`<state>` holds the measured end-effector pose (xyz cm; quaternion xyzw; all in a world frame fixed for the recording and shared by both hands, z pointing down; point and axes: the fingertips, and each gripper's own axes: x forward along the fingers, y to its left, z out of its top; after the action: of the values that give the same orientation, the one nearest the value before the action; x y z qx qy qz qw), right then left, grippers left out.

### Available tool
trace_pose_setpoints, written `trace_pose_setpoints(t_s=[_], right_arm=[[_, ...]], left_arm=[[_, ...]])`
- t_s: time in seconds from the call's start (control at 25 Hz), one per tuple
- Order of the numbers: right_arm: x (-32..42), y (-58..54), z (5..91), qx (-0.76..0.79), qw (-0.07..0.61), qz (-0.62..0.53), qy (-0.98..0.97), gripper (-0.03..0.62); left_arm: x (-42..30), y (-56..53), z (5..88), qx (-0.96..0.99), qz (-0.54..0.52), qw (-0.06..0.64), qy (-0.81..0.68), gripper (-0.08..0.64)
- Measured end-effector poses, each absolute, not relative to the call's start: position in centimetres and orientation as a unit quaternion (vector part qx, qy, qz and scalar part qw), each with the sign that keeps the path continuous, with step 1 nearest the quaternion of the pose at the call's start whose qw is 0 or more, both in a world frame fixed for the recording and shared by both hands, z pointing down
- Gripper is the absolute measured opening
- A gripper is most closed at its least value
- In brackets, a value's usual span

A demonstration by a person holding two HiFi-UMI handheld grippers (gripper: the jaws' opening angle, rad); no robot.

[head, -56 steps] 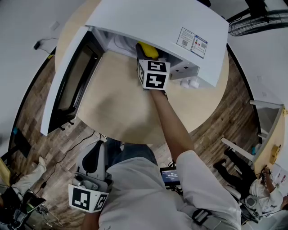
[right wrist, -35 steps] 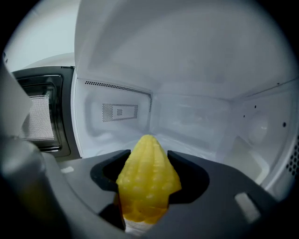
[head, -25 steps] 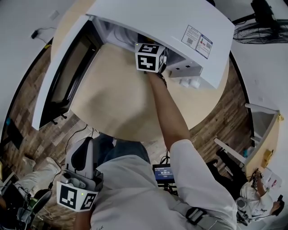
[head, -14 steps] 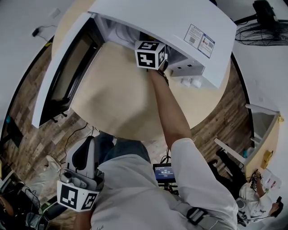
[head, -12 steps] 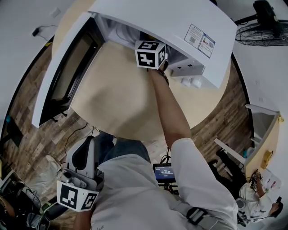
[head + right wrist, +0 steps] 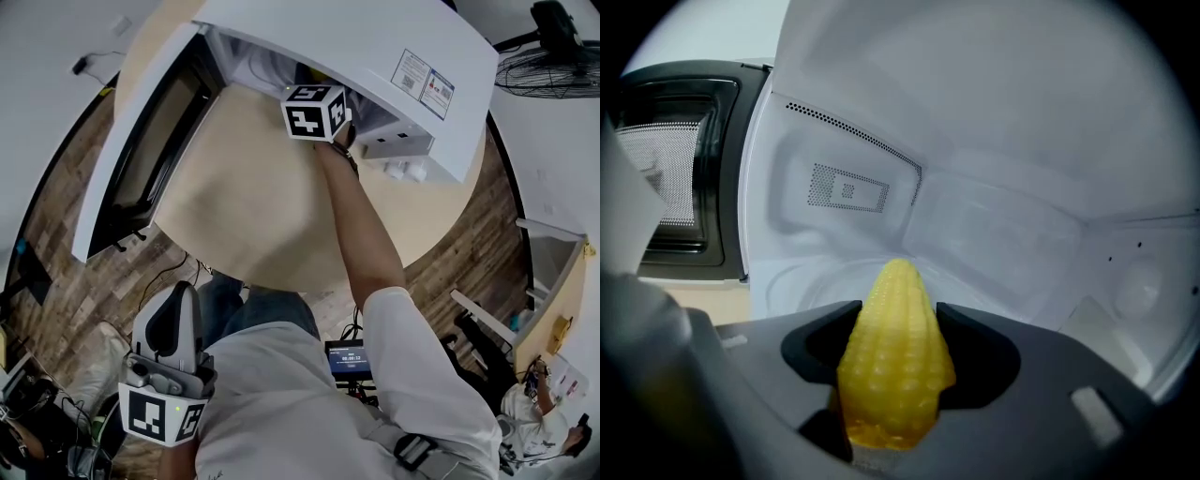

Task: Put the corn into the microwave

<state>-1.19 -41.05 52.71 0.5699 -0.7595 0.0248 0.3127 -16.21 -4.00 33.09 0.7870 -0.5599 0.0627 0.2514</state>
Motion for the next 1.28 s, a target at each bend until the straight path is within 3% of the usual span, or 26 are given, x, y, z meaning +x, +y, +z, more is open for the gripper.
trace_pose_setpoints(t_s=[1.28], right_arm=[[-1.0, -39.1, 49.7, 0.586, 0.286, 0.020, -0.758, 0.308]], left_arm=[[-15.4, -1.1, 33.0, 0.793, 0.054, 0.253, -0.551, -0.007]])
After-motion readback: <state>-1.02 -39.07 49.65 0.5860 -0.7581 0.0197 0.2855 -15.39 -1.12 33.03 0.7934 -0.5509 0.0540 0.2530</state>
